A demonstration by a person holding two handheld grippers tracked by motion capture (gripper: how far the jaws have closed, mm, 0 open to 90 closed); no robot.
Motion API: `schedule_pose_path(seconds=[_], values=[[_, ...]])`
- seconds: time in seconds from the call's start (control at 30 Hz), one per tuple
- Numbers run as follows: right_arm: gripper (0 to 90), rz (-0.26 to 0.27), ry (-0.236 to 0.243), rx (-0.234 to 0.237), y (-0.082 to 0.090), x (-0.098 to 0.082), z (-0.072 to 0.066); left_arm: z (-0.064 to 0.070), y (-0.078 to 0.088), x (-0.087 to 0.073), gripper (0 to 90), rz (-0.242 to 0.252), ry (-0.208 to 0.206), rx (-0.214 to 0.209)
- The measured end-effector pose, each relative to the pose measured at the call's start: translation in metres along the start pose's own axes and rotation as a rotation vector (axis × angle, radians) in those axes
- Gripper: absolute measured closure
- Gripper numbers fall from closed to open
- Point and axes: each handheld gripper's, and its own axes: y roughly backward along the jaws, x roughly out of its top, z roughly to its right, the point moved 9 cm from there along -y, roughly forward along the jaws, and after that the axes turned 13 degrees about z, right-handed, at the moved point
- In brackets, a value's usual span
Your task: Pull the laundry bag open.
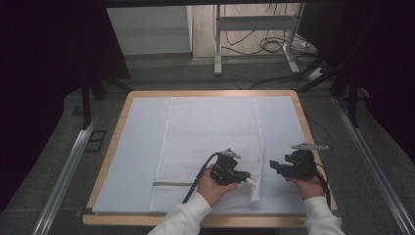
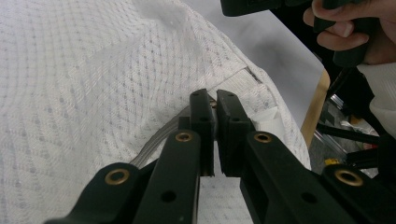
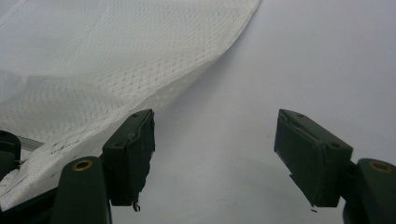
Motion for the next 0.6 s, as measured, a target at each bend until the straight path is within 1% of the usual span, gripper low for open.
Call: schedule_pose_path(seconds=[0.2,0.37,0.4,0.5,0.6], values=[[27.6,0.003,-0.014,0.012,0.001,0.002,-0.002,-0.001,0.004,0.003,86.6,0.015,0.01,0.0],[25.9,0.005,-0.052,0.029,0.001,0.004,-0.006,-0.001,0.005,0.002,86.6,0.015,0.007,0.003],[25.7,0.006,-0.061,0.039,0.001,0.005,-0.008,-0.001,0.005,0.002,86.6,0.01,0.001,0.004],[25.6,0.003,-0.087,0.07,0.001,0.007,-0.014,0.0,0.003,0.001,86.6,0.011,0.004,0.001],[25.5,-0.006,-0.098,0.096,0.0,0.007,-0.02,0.0,0.002,0.001,86.6,0.01,0.005,-0.001]])
